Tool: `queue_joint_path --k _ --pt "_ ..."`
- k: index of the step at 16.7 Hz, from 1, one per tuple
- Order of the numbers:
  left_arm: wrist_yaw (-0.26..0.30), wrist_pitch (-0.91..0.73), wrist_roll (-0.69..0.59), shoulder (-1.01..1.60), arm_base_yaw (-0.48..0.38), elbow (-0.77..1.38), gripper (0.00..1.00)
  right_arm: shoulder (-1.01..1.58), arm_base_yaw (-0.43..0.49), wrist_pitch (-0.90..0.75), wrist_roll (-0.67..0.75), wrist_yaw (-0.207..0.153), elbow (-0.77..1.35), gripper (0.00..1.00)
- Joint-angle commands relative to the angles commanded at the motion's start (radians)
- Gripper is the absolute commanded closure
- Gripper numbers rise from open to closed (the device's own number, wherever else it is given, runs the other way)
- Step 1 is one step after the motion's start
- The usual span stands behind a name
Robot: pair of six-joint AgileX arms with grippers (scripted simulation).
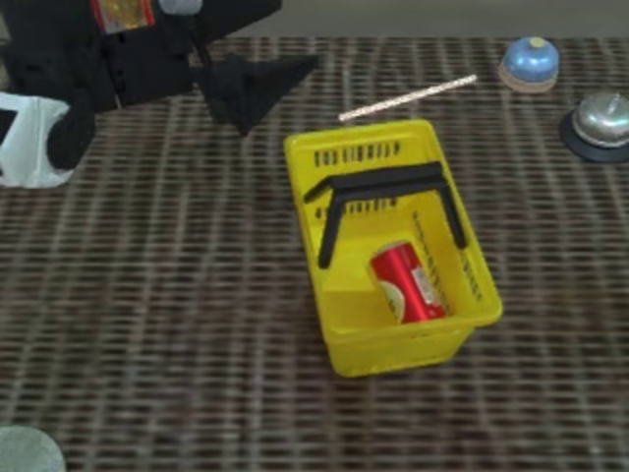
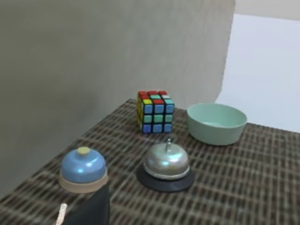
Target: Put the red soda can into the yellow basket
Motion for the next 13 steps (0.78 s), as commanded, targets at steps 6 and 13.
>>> queue_joint_path --k 6,13 --pt "-0.326 -0.272 -0.048 -0.597 0.091 -0.335 0.0 0.639 0.164 -0.427 -0.284 0.009 0.652 0.0" --pt "-0.72 -0.594 -0.036 -1.382 0.183 -0.787 0.0 1.381 0.354 -0.917 -0.612 0.017 1.41 0.0"
